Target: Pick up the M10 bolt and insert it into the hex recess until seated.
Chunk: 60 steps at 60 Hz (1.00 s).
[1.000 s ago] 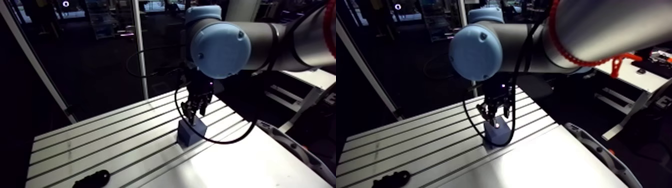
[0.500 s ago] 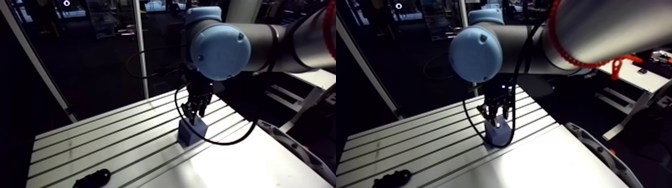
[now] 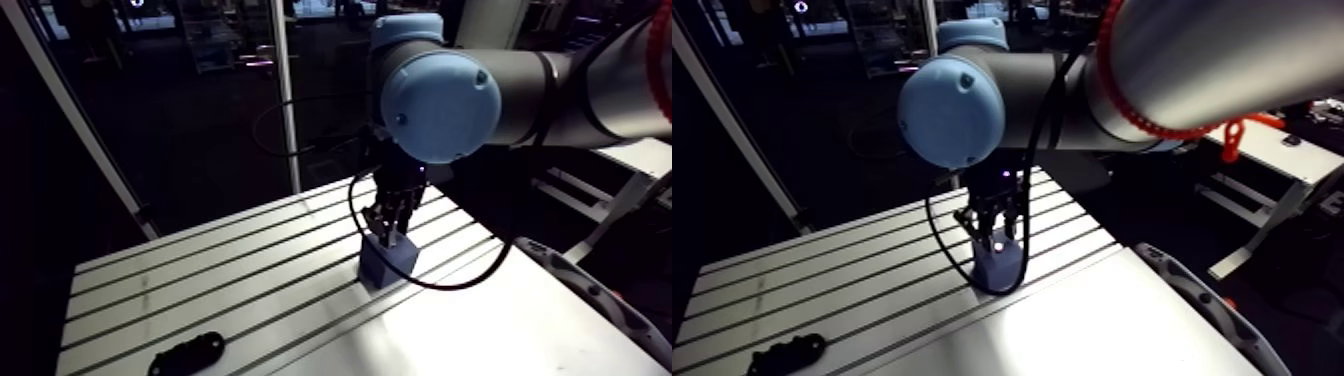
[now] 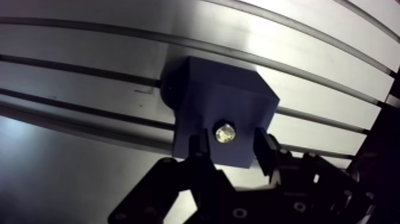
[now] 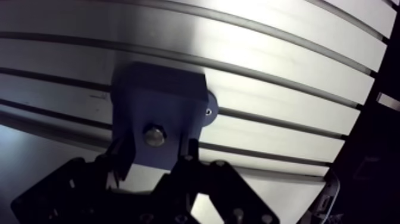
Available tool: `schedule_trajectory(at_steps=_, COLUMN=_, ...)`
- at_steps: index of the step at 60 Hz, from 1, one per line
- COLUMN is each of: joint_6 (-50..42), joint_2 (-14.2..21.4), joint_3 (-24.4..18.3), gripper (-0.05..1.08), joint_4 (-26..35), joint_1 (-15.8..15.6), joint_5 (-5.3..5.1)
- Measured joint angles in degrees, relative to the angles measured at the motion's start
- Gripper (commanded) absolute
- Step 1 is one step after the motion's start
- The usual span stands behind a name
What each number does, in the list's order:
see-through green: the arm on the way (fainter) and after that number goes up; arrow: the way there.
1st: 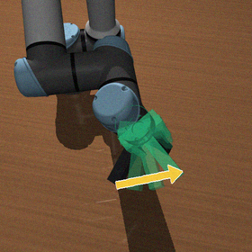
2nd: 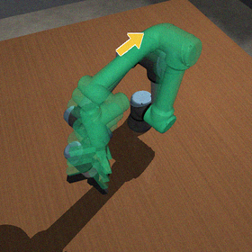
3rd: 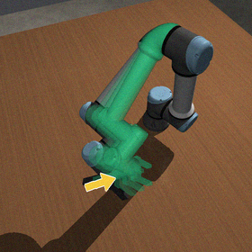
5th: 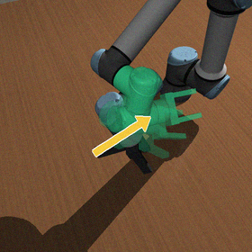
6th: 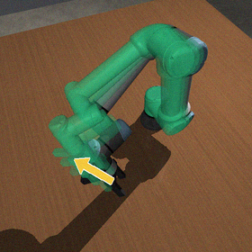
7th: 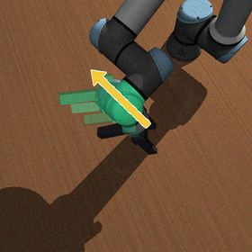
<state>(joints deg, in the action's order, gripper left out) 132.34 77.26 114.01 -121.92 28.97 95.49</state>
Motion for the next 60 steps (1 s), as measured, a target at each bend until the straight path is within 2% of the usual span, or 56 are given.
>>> schedule_trajectory(at_steps=35, joint_6=-0.2, joint_2=-0.4, joint_3=0.1, gripper=0.59, joint_4=-1.1, joint_1=-0.3, joint_5=0.13)
schedule_trajectory(at_steps=60, joint_6=0.1, joint_2=-0.4, joint_3=0.2, gripper=0.60, joint_4=-1.7, joint_1=-0.3, joint_5=0.20)
